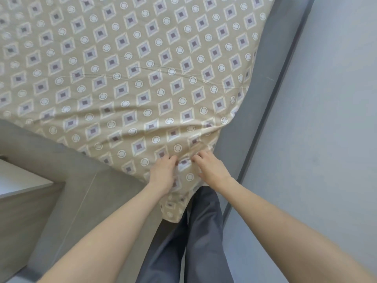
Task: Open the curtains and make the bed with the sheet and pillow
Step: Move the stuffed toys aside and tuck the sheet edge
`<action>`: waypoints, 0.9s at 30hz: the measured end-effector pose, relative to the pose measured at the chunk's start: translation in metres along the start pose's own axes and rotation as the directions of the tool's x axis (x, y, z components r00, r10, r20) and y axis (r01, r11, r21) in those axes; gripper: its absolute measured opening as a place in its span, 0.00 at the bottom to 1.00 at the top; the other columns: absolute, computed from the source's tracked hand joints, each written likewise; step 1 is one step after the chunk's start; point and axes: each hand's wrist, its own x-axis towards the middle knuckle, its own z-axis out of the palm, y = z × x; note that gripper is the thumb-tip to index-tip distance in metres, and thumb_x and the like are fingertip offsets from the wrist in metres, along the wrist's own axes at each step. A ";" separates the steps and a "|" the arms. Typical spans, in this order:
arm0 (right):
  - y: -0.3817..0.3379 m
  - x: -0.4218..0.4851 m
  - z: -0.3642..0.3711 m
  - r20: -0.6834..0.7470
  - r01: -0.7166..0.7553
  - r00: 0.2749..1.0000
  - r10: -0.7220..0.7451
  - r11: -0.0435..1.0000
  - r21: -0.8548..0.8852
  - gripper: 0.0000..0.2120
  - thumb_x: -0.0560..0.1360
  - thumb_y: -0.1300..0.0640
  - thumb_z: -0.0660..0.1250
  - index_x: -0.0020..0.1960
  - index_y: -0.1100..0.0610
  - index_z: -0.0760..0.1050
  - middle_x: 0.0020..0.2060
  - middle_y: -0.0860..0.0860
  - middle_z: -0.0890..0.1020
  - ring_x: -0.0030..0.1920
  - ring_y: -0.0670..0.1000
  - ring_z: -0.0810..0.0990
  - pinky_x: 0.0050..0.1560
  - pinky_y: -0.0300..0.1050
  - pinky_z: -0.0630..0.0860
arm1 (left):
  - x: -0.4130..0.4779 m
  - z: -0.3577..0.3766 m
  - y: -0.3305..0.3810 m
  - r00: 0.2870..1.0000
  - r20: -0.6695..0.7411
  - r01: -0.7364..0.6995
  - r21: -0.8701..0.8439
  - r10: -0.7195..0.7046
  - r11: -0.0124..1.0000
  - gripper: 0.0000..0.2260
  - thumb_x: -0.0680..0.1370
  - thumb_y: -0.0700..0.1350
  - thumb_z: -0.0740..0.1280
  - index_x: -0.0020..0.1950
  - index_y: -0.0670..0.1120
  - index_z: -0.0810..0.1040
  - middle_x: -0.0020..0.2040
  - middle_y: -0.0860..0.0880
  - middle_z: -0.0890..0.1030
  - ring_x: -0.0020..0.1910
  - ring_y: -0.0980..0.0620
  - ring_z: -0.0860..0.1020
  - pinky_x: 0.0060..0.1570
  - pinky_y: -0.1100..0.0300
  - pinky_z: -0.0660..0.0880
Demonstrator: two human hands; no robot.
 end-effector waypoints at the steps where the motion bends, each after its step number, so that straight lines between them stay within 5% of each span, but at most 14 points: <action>1: 0.000 0.002 0.001 -0.020 0.002 1.000 -0.003 1.000 -0.022 0.18 0.72 0.68 0.67 0.60 0.58 0.71 0.56 0.53 0.71 0.60 0.54 0.69 0.44 0.48 0.76 | 0.002 0.003 -0.003 1.000 -0.030 -0.010 0.015 0.010 1.000 0.14 0.74 0.36 0.67 0.57 0.47 0.73 0.53 0.48 0.76 0.52 0.47 0.75 0.42 0.56 0.70; 5: -0.003 0.009 0.001 -0.013 0.042 0.999 -0.044 0.992 -0.119 0.06 0.75 0.65 0.65 0.52 0.61 0.75 0.53 0.54 0.74 0.59 0.54 0.69 0.39 0.44 0.68 | 0.008 0.015 -0.009 0.997 -0.054 -0.046 0.098 0.052 0.994 0.08 0.72 0.36 0.70 0.47 0.46 0.79 0.46 0.47 0.79 0.47 0.46 0.78 0.42 0.56 0.72; 16: -0.013 -0.009 -0.006 0.162 0.185 0.976 -0.143 0.938 -0.292 0.10 0.73 0.70 0.61 0.51 0.63 0.78 0.52 0.58 0.78 0.52 0.57 0.77 0.43 0.45 0.69 | -0.006 0.008 -0.018 0.987 0.123 -0.095 -0.052 0.101 0.994 0.10 0.71 0.34 0.65 0.40 0.50 0.73 0.47 0.48 0.78 0.47 0.44 0.78 0.43 0.56 0.72; 20: -0.015 -0.011 -0.006 0.179 0.118 0.982 -0.068 0.951 -0.286 0.10 0.73 0.71 0.62 0.51 0.64 0.78 0.49 0.59 0.77 0.52 0.58 0.78 0.41 0.44 0.66 | -0.012 0.012 -0.014 0.988 0.090 -0.126 -0.017 0.127 0.992 0.08 0.72 0.35 0.64 0.44 0.47 0.77 0.48 0.48 0.78 0.47 0.45 0.78 0.43 0.55 0.71; 24: -0.018 -0.009 0.005 0.140 -0.024 0.989 0.056 0.975 -0.219 0.09 0.69 0.73 0.63 0.42 0.60 0.73 0.32 0.53 0.66 0.42 0.59 0.74 0.39 0.45 0.65 | -0.013 0.023 -0.010 0.993 0.029 -0.115 0.023 0.114 0.993 0.07 0.74 0.34 0.63 0.49 0.44 0.75 0.50 0.46 0.77 0.52 0.45 0.76 0.45 0.54 0.71; 27: -0.013 -0.017 0.027 0.028 -0.159 0.986 0.162 0.984 -0.080 0.07 0.72 0.66 0.63 0.43 0.58 0.66 0.36 0.54 0.73 0.41 0.58 0.72 0.37 0.46 0.64 | -0.017 0.031 -0.011 0.988 -0.052 -0.143 0.047 0.145 0.989 0.07 0.75 0.36 0.63 0.51 0.44 0.72 0.50 0.46 0.75 0.54 0.45 0.73 0.44 0.57 0.67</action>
